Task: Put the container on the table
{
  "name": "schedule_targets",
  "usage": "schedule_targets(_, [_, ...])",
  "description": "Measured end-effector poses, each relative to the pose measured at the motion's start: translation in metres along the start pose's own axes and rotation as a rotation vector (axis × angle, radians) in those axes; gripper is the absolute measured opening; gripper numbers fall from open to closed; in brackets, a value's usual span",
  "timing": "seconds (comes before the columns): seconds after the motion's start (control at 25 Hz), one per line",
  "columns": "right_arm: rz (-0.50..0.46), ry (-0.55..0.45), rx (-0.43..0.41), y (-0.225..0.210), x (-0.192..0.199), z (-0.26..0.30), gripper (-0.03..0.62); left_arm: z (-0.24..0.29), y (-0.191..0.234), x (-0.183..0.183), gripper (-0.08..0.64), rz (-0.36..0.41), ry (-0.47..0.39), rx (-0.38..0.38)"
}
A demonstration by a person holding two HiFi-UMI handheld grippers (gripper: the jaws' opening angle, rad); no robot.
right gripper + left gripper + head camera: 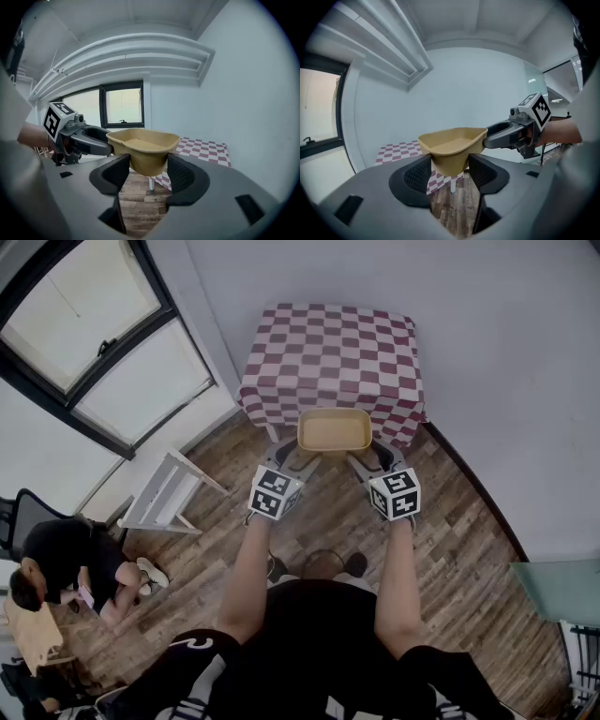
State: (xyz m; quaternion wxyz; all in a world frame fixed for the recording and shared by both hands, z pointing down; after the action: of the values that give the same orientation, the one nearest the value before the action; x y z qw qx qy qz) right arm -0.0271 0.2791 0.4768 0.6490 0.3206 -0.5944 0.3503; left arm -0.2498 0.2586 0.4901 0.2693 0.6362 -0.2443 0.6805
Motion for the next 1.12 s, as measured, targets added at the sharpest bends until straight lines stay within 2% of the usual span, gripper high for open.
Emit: schedule_targets(1.12, [0.025,0.021,0.024,-0.025,0.010,-0.007,0.264,0.028,-0.009,0.006,0.262,-0.035,0.036,0.017])
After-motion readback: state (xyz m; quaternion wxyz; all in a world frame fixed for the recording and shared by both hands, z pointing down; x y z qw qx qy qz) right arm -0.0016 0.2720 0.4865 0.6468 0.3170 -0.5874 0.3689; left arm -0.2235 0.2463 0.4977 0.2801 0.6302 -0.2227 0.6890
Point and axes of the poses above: the fingertips, and each gripper's own axes: z forward along the fingers, y to its left, x out of its underside, the point moved 10 cm from there along -z, backward along the fingers, and after that the axes turned 15 degrees about -y, right-handed, at the moved point
